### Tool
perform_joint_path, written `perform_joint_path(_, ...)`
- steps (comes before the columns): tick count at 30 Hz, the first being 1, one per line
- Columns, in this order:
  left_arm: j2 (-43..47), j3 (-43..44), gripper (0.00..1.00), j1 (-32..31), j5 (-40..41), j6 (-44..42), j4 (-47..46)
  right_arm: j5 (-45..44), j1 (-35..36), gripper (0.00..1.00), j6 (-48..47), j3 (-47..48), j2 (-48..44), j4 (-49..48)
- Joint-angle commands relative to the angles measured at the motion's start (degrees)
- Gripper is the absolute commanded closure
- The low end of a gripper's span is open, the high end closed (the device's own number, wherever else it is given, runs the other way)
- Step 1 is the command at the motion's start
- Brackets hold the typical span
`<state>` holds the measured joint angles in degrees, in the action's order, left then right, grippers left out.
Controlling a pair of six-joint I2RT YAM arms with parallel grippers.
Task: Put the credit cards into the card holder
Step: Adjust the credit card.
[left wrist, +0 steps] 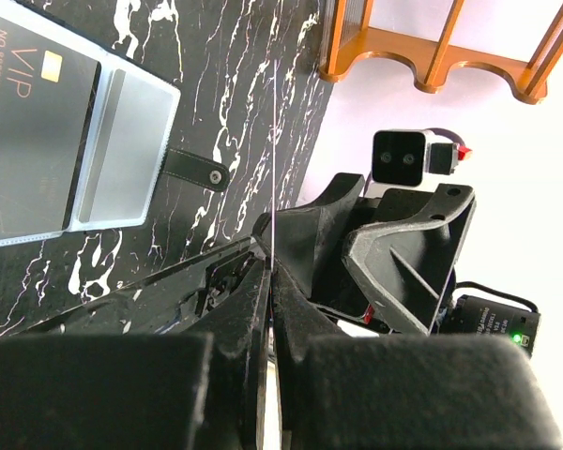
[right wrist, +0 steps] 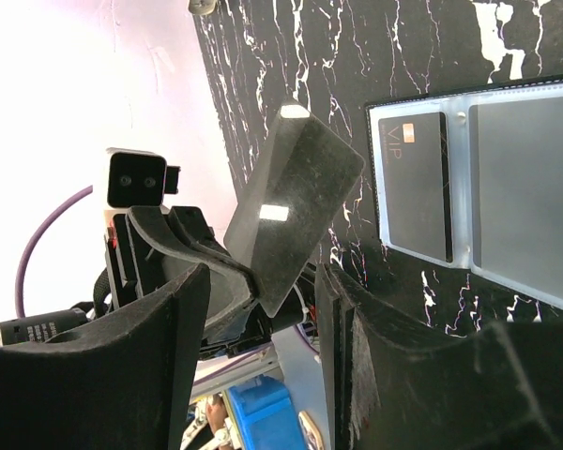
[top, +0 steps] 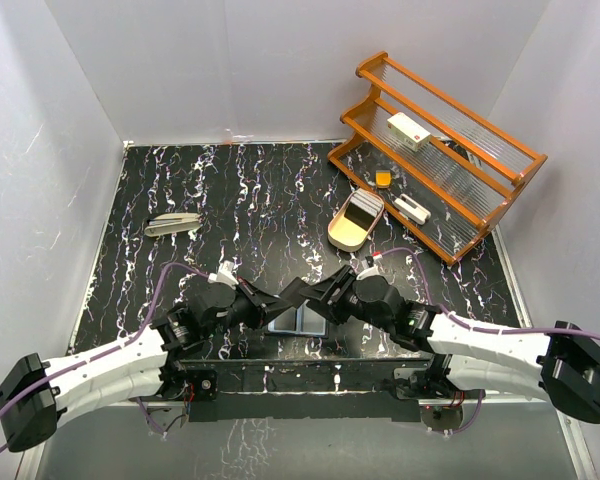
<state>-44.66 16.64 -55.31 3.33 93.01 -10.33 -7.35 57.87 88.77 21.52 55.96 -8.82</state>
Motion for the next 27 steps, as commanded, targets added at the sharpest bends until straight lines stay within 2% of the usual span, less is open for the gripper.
perform_joint_path(1, -0.6, 0.1, 1.00, -0.6, -0.5, -0.3, -2.4, -0.7, 0.2, 0.53, 2.2, 1.6, 0.3, -2.6)
perform_joint_path(5, -0.6, 0.2, 1.00, -0.8, -0.1, -0.6, -2.7, -2.0, 0.4, 0.53, 3.3, 2.1, -0.3, 0.1)
perform_joint_path(11, -1.8, -0.6, 1.00, -1.1, -1.3, 0.2, -6.2, -4.3, 0.4, 0.67, 3.5, 1.1, -2.7, -1.8)
perform_joint_path(18, -3.3, -1.1, 1.00, -2.0, -1.9, 0.6, -10.0, -4.8, 0.5, 0.71, 3.6, 1.4, -3.4, -2.1)
perform_joint_path(24, -3.5, -1.6, 1.00, -2.5, -1.9, 0.8, -11.0, -5.9, 0.5, 1.00, 0.0, 1.0, -4.4, -3.2)
perform_joint_path(27, -3.3, -1.9, 1.00, -2.6, -2.4, 0.6, -11.6, -5.9, 0.5, 1.00, -2.9, 0.5, -5.2, -4.7)
